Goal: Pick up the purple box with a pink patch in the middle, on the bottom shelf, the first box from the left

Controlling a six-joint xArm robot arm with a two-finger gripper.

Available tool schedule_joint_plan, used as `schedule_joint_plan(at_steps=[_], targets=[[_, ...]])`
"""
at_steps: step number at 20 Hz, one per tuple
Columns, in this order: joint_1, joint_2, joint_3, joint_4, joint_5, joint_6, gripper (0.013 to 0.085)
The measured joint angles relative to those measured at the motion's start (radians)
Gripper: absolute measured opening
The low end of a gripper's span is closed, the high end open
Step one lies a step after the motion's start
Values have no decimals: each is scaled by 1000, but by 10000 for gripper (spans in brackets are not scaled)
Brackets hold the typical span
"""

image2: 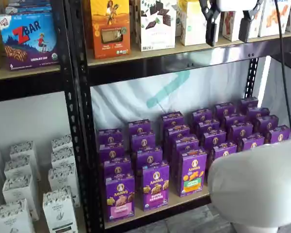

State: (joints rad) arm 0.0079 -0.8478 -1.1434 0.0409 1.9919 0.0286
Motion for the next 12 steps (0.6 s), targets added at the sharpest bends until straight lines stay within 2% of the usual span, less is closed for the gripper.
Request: schedule_joint_plan(at_steps=[3,12], targets=[[39,-2,2,-42,-3,20,850],[65,-26,52,-39,-53,50,850]])
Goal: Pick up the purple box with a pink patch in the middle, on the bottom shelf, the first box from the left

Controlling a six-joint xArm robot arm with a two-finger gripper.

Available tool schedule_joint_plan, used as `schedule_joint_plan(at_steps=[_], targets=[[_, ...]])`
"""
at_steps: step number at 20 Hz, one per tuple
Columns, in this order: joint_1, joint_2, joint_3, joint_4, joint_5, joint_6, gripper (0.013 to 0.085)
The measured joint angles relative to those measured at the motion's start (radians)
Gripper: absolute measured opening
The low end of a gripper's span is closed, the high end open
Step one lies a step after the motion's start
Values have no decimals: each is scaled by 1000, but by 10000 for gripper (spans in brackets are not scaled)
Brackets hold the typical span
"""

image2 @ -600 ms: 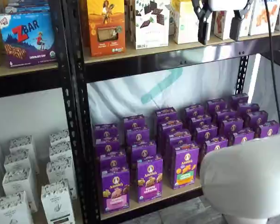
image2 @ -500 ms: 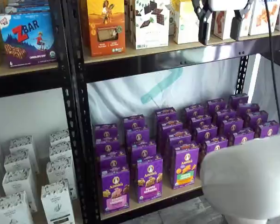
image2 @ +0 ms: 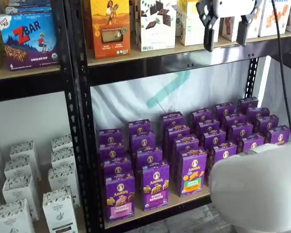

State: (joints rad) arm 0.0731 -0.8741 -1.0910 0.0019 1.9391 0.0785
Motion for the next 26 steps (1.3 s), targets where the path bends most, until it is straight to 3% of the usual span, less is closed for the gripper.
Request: schedule_joint_plan(at_steps=[6,17,26], targets=[[55,-9,70,-19,-60,50,850],[42,-17,252,31,-231,51,850],[79,4,448,40,-423,82,850]])
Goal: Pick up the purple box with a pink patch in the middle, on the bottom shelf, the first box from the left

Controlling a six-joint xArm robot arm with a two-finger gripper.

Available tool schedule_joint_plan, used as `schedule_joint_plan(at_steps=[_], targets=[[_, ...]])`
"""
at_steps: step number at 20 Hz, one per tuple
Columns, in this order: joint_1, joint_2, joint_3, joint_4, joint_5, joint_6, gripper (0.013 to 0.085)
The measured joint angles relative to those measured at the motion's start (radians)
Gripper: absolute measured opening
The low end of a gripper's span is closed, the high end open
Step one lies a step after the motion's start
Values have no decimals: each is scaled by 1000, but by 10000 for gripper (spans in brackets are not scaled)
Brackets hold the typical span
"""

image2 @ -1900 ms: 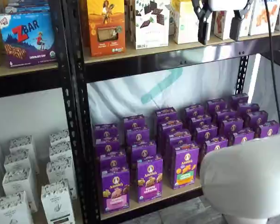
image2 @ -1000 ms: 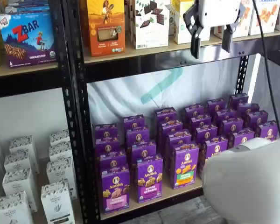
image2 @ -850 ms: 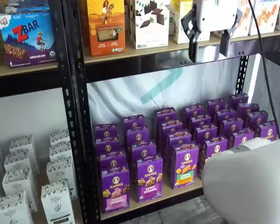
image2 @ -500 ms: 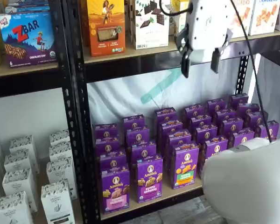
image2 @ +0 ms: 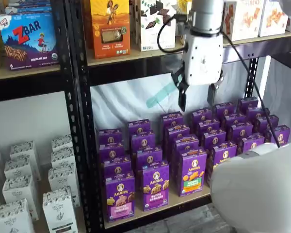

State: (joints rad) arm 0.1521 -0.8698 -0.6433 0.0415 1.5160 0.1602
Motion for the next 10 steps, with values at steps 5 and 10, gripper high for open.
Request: schedule_joint_plan(at_steps=[5,10], targets=[[14,15,101,0,-133,10,850],[43,41,196,-42,-289,47,850]])
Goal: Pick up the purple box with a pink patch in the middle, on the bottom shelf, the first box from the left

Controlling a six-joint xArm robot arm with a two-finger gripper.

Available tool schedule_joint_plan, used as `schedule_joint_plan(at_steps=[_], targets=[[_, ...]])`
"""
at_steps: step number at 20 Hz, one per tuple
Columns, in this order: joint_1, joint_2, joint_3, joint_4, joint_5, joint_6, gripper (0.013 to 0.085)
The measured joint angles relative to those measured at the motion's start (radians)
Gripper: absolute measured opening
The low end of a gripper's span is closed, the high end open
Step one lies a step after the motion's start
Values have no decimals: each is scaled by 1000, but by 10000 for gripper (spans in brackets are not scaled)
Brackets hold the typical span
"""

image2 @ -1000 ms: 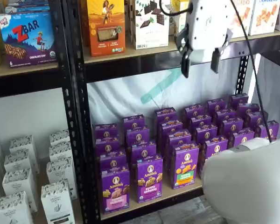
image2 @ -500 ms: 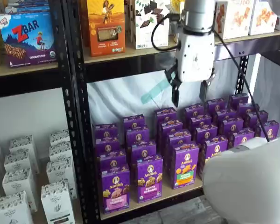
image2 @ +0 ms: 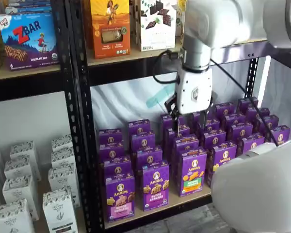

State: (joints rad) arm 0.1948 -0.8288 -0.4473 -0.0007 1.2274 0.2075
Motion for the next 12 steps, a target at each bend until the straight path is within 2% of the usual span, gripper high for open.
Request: schedule_joint_plan(at_steps=[8,12], targets=[[24,134,113,35,-260,4,850],[48,223,137,21,-374,33,850]])
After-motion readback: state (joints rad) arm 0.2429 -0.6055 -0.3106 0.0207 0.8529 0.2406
